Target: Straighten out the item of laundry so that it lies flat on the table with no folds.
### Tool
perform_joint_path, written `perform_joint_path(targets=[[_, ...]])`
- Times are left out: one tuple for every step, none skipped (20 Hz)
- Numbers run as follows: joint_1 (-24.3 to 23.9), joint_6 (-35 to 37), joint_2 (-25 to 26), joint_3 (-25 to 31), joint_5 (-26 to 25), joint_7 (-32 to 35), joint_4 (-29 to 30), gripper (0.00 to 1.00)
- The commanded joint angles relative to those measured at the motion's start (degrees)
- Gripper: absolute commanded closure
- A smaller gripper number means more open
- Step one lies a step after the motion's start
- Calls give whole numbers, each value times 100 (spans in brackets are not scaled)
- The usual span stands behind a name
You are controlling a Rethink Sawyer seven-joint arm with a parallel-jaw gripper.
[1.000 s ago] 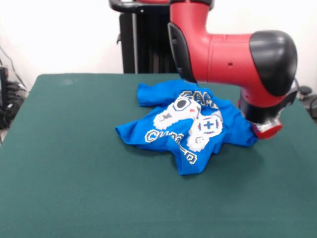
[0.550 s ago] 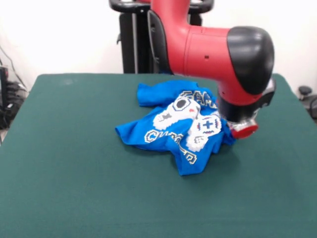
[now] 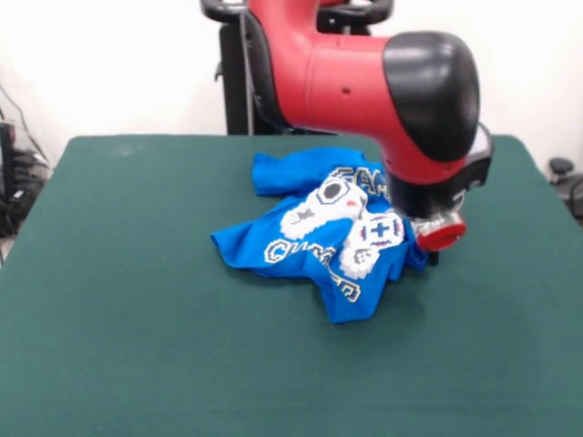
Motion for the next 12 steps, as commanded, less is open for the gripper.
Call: perform_joint_path(targets=[[-343,385,-587,939,327,-173,87,0],[-414,563,-666,999,321,-206,57,0],[-470,690,-754,1068,318,-234,40,0],[-505,834,-826,1126,314,-230,-10,0],[-540,977,-898,1184,310,-225,-61,0],[-576,1046,-949,1249,315,-226,-94,0],[-616,1076,-970,1323,319,-254,-132,0],[-672,1094,-956,1390,305,-316,-191,0],[-745,1099,-919,1462,290,-420,-251,0],[-806,1162,-863,1475,228,-480,-358,0],[-867,1226,-808,1489,167,-540,-465,0],[-918,1334,-739,1450,64,-558,-609,0]])
